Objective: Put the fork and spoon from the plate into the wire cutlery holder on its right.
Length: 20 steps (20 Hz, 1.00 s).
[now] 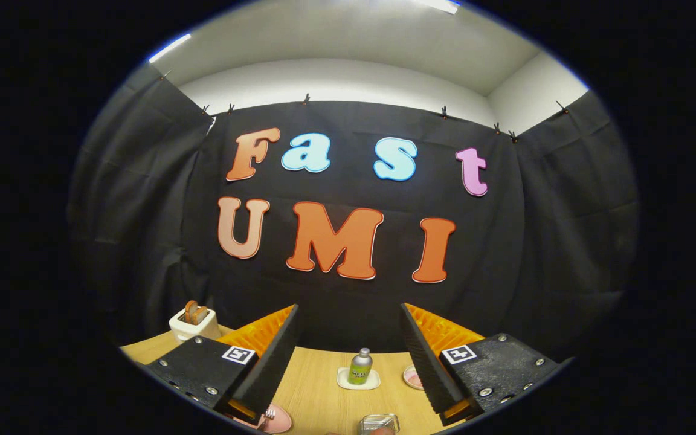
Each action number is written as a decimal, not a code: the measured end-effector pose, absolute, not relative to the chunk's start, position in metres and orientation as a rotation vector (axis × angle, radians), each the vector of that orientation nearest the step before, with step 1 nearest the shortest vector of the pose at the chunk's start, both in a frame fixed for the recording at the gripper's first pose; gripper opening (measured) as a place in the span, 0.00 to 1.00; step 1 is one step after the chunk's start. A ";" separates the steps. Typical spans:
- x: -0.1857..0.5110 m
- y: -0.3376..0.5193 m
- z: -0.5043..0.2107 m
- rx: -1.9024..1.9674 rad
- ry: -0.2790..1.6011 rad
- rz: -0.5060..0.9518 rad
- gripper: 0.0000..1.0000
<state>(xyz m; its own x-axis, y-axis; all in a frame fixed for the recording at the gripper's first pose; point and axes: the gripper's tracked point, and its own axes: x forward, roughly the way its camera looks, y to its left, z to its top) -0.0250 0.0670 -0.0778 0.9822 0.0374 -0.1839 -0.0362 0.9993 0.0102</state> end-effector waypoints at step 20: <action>-0.092 0.188 -0.293 0.025 0.834 0.256 0.89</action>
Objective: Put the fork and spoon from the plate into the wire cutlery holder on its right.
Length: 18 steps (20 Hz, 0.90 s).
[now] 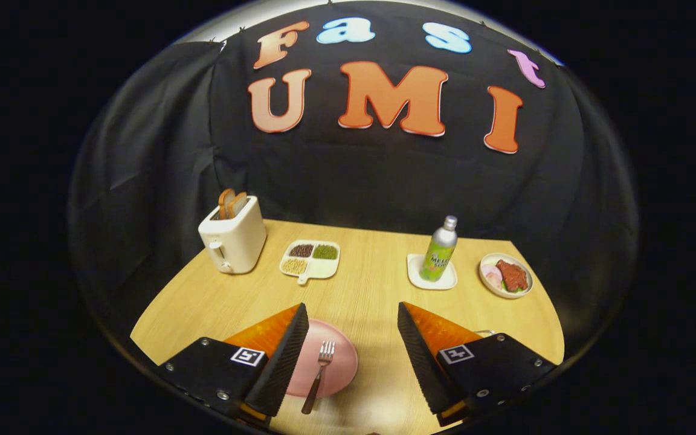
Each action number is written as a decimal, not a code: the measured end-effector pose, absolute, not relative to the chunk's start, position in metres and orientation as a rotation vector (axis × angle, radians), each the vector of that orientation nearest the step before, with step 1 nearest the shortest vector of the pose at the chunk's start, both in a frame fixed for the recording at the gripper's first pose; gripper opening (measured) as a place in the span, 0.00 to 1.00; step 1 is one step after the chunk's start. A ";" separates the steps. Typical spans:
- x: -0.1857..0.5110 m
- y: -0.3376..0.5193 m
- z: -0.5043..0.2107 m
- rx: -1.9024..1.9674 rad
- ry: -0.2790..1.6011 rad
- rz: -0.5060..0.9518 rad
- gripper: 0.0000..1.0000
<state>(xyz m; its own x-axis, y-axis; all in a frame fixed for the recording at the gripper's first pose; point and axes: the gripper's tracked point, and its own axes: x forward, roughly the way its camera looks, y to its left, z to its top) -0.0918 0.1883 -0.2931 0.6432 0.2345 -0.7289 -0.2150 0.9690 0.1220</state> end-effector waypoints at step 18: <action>-0.184 0.228 -0.426 -0.065 1.356 0.339 0.49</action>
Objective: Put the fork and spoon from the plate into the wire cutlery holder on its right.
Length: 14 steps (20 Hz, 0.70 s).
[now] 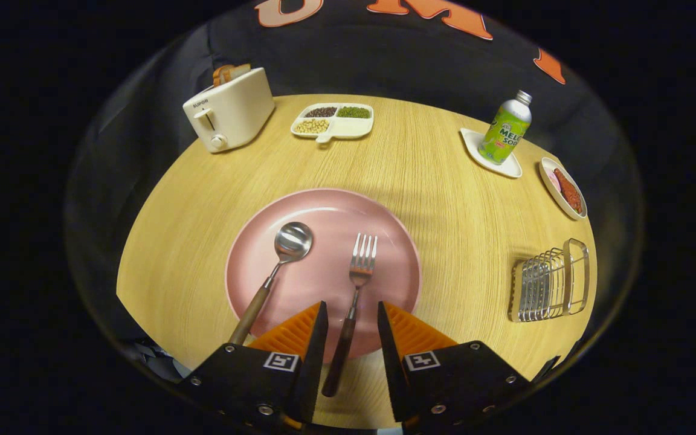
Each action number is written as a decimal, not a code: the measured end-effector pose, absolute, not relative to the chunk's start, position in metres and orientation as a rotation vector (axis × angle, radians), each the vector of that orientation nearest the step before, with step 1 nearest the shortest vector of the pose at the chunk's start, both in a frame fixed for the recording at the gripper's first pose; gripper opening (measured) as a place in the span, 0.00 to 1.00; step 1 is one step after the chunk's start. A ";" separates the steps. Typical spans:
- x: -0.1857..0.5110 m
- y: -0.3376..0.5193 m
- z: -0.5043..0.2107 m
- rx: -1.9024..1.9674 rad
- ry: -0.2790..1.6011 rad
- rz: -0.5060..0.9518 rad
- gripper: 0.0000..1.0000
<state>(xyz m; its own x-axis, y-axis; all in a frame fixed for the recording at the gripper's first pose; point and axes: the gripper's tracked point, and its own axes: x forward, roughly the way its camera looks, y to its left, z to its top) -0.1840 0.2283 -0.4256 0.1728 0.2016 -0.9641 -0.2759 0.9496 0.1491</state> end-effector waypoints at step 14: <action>-0.207 0.230 -0.448 -0.094 1.524 0.285 0.12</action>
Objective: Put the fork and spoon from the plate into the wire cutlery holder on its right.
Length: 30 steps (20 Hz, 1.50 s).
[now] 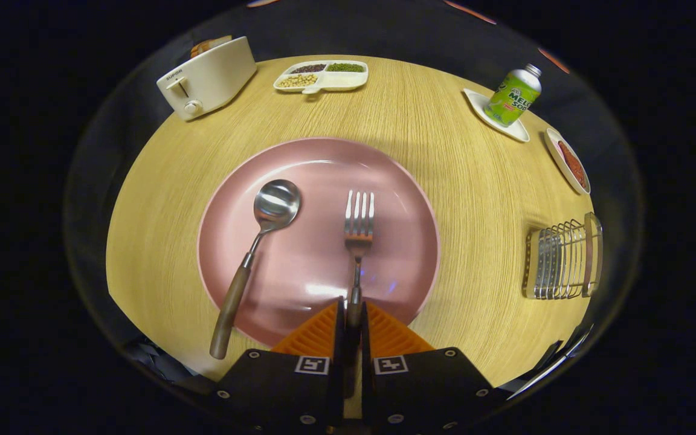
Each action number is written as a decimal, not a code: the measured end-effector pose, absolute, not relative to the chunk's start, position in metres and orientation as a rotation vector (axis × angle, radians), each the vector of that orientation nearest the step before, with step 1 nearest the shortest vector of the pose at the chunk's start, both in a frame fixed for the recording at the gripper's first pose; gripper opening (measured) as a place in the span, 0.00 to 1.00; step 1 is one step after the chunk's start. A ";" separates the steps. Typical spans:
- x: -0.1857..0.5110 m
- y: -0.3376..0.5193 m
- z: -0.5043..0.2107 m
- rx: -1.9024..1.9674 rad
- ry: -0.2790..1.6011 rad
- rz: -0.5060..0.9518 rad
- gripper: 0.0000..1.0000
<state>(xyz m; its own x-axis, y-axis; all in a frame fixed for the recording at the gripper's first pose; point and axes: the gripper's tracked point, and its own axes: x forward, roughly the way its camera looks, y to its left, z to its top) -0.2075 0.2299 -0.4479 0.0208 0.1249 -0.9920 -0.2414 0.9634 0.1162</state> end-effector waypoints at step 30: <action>-0.131 0.017 -0.308 0.069 1.161 0.041 0.04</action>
